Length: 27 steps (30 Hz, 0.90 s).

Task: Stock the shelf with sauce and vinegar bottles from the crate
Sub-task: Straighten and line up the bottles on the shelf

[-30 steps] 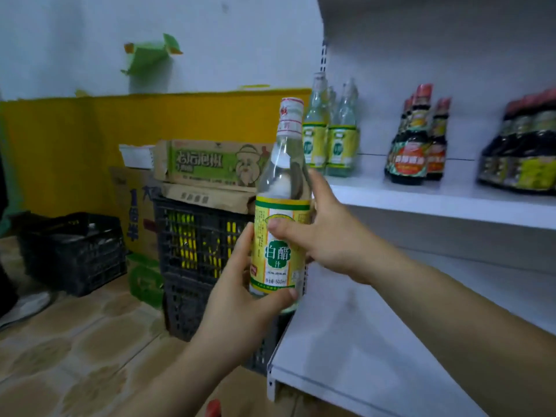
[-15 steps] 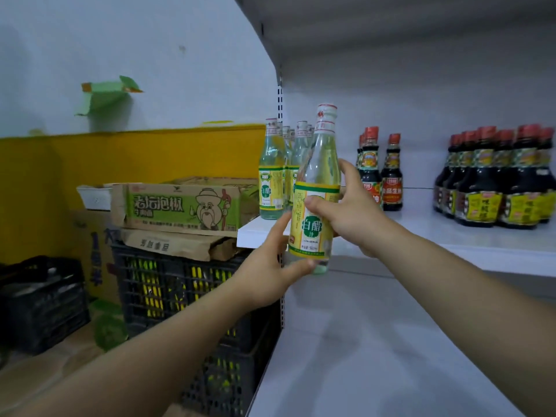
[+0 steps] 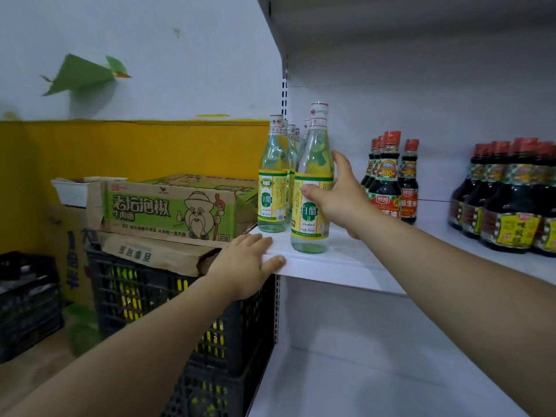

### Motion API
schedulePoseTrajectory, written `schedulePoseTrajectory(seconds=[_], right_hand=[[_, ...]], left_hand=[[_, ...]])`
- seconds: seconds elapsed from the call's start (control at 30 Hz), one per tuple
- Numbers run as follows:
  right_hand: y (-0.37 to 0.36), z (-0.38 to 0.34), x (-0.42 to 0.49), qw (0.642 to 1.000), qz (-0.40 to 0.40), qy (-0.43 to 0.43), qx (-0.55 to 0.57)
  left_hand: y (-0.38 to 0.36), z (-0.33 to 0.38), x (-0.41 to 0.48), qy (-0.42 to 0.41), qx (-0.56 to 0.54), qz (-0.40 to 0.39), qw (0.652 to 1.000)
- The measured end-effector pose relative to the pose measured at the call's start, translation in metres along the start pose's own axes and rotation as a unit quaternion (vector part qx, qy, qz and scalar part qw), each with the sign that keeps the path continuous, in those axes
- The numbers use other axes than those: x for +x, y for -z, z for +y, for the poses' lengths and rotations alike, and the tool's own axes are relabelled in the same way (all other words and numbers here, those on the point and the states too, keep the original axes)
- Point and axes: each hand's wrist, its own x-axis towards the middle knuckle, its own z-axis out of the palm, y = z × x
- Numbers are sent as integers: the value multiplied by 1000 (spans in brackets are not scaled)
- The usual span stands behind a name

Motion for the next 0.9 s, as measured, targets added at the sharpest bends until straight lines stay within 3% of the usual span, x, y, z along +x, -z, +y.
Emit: schedulePoseTrajectory(seconds=[0.5, 0.9], right_hand=[[-29, 27, 46, 998, 15, -15, -53], [-37, 38, 53, 996, 29, -27, -75]], left_hand=[[-9, 0, -2, -17, -17, 69, 997], [-12, -2, -1, -20, -13, 68, 997]])
